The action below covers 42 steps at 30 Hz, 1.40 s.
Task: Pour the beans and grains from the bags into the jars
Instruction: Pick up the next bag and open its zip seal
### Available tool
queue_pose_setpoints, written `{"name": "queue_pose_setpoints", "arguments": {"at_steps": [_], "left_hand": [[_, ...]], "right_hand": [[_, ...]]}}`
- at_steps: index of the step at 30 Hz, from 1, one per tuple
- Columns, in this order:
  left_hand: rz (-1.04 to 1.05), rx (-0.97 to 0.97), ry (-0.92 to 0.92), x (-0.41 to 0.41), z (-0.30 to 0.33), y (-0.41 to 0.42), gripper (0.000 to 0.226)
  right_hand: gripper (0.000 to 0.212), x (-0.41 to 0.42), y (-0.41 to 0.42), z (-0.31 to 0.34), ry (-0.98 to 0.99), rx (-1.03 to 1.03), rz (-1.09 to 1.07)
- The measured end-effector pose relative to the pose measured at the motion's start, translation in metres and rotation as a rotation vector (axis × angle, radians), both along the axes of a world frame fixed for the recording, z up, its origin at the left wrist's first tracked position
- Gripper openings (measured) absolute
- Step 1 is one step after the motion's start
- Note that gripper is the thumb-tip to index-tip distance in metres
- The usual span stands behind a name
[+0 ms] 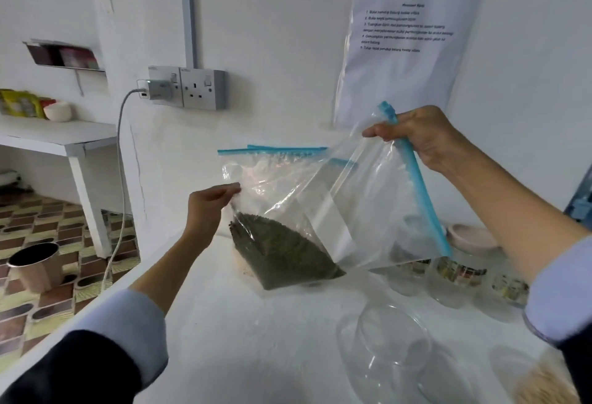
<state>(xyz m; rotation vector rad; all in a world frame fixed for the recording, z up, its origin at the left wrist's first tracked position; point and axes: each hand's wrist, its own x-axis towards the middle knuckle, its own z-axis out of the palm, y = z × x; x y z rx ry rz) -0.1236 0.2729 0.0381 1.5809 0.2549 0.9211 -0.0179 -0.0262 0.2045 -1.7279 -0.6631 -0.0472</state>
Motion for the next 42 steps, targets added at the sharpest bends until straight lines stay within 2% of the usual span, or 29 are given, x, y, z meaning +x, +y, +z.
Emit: {"name": "queue_pose_setpoints", "arguments": {"at_steps": [2,4,5,6,8,10,14,16,18,21,23,27,30,32,36,42], "left_hand": [[0.070,0.133,-0.036,-0.002,0.005,-0.002,0.019],[0.130,0.159,-0.085,-0.003,0.008,-0.001,0.017],[0.120,0.036,-0.112,-0.003,0.015,-0.003,0.014],[0.060,-0.172,-0.120,-0.006,0.024,-0.006,0.017],[-0.184,-0.583,-0.090,-0.005,0.040,-0.004,0.031],[-0.254,-0.666,-0.036,-0.005,0.048,0.003,0.041],[-0.177,-0.606,-0.034,-0.009,0.043,-0.001,0.027],[-0.136,-0.498,-0.033,-0.009,0.038,-0.001,0.028],[-0.083,-0.327,-0.014,-0.012,0.034,0.000,0.031],[0.084,0.108,0.047,-0.016,0.030,-0.001,0.026],[0.202,0.273,0.017,-0.016,0.024,-0.004,0.022],[0.335,0.302,-0.089,-0.013,0.023,-0.009,0.022],[0.373,0.335,-0.110,-0.010,0.031,-0.007,0.022],[0.369,0.350,-0.145,-0.007,0.038,-0.005,0.025],[0.327,0.263,-0.225,-0.005,0.054,-0.008,0.039],[0.276,0.253,-0.321,-0.014,0.071,-0.019,0.041]], "right_hand": [[0.008,-0.004,-0.001,0.003,-0.009,0.038,-0.023],[0.006,-0.009,-0.004,0.006,-0.007,0.099,-0.026],[0.005,-0.011,-0.005,0.007,-0.012,0.113,-0.023],[0.005,-0.013,-0.006,0.009,-0.016,0.115,-0.021],[0.006,-0.016,-0.006,0.010,-0.007,0.115,-0.026],[0.007,-0.017,-0.006,0.010,0.006,0.130,-0.036],[0.006,-0.019,-0.004,0.008,0.033,0.149,-0.042],[0.008,-0.021,-0.004,0.008,0.034,0.153,-0.026],[0.008,-0.024,-0.003,0.009,0.027,0.154,-0.002],[0.011,-0.030,-0.001,0.009,0.000,0.145,0.024],[0.013,-0.034,0.000,0.008,-0.012,0.148,0.032],[0.011,-0.037,-0.009,0.001,-0.065,0.138,0.012],[0.021,-0.039,-0.019,-0.003,-0.246,-0.015,-0.130],[0.021,-0.040,-0.026,-0.004,-0.311,-0.043,-0.182],[0.007,-0.046,-0.037,-0.007,-0.252,0.094,-0.132],[0.013,-0.060,-0.053,-0.022,-0.182,0.169,-0.123]]}}
